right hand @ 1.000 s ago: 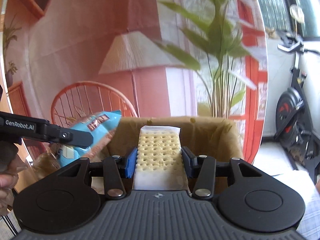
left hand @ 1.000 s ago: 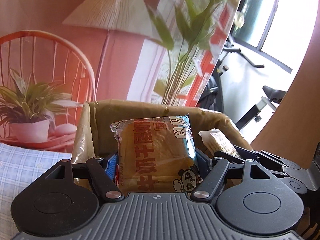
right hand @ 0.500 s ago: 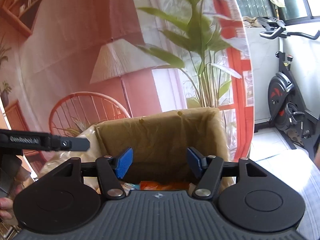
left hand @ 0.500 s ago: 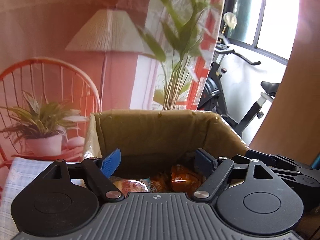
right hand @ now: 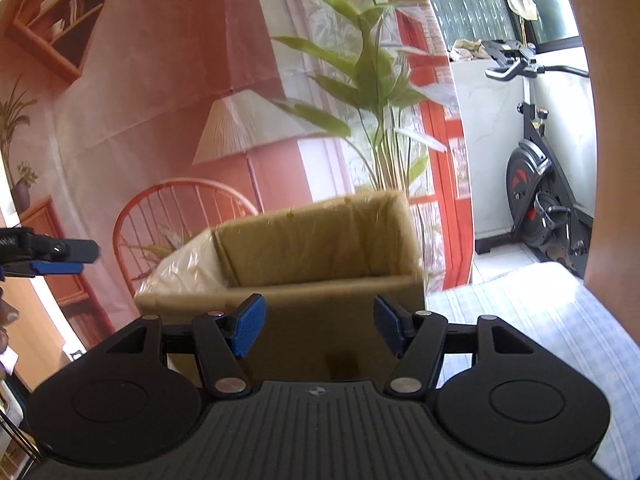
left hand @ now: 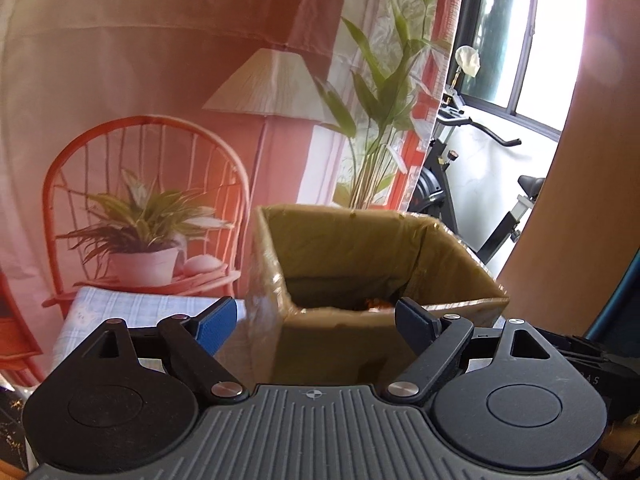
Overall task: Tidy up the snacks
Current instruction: 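Lower both tools toward the green and yellow chip bags beside the box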
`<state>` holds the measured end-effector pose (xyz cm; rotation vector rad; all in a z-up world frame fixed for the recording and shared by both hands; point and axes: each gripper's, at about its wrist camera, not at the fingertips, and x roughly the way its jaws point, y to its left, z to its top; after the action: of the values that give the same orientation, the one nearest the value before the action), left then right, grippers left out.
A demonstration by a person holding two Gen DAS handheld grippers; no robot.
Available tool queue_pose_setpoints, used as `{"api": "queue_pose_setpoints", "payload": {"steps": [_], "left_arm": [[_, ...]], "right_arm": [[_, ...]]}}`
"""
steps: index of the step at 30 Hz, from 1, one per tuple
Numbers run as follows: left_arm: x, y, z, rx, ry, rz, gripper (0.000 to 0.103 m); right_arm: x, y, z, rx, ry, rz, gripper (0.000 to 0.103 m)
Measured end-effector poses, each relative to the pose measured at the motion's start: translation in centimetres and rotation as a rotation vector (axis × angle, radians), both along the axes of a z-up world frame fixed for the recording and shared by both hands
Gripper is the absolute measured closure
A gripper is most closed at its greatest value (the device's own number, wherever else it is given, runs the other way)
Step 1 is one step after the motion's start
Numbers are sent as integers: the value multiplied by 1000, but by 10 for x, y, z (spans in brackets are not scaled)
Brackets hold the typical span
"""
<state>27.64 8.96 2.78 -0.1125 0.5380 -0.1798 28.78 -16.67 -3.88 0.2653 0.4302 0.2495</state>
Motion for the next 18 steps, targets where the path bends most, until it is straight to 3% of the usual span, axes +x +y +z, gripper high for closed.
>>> {"api": "queue_pose_setpoints", "payload": {"steps": [7,12,18], "left_arm": [[-15,14,-41,-6,66,28,12],[-20,11,-75,-44,126,9,12],[-27,4,-95,-20,141,-32,12]], "right_arm": [[-19,15,-29,-16,56,-1,40],[-30,29,-46,-49,64,-2,40],[-32,40,-65,-98,86,26,40]]}}
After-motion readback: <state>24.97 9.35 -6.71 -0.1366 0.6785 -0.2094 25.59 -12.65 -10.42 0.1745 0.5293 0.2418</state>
